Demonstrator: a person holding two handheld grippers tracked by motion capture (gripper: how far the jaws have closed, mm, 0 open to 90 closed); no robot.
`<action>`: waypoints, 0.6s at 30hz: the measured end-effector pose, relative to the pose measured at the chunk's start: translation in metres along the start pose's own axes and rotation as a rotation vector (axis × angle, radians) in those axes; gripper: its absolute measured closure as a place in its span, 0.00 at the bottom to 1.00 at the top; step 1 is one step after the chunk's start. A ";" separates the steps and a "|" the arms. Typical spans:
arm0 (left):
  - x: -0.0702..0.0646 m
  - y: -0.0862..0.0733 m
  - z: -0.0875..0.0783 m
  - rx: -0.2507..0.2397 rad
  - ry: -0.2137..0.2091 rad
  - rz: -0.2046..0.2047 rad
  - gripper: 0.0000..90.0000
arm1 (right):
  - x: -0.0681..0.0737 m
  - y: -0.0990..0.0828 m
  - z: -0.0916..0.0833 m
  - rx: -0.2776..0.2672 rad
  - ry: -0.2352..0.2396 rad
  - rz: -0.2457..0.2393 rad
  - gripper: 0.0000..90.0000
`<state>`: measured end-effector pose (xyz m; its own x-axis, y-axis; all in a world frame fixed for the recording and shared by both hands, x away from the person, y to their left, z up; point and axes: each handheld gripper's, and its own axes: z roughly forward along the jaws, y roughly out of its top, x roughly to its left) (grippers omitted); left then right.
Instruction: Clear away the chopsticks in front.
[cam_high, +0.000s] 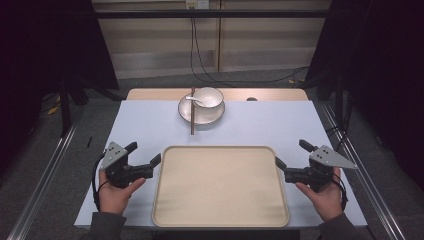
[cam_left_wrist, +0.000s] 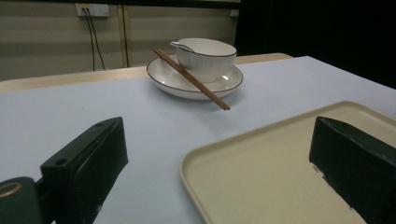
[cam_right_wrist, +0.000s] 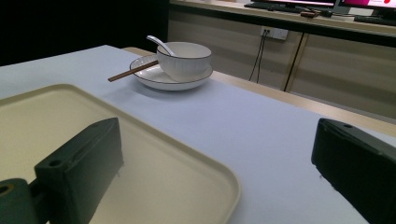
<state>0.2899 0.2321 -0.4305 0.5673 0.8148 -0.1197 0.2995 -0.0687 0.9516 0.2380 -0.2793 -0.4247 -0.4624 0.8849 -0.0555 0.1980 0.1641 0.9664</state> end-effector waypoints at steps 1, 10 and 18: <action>0.000 -0.001 0.000 0.007 0.011 0.001 0.05 | 0.001 0.000 0.000 -0.002 0.000 0.001 0.02; 0.007 -0.007 0.001 0.047 0.034 -0.037 0.05 | 0.004 0.001 0.006 -0.003 0.012 -0.009 0.02; 0.004 0.002 0.008 0.054 0.058 -0.051 0.05 | 0.002 0.001 0.007 -0.003 0.002 0.012 0.02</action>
<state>0.2985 0.2305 -0.4312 0.5056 0.8496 -0.1501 0.3689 -0.0556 0.9278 0.2432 -0.2745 -0.4258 -0.4616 0.8860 -0.0438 0.2011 0.1526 0.9676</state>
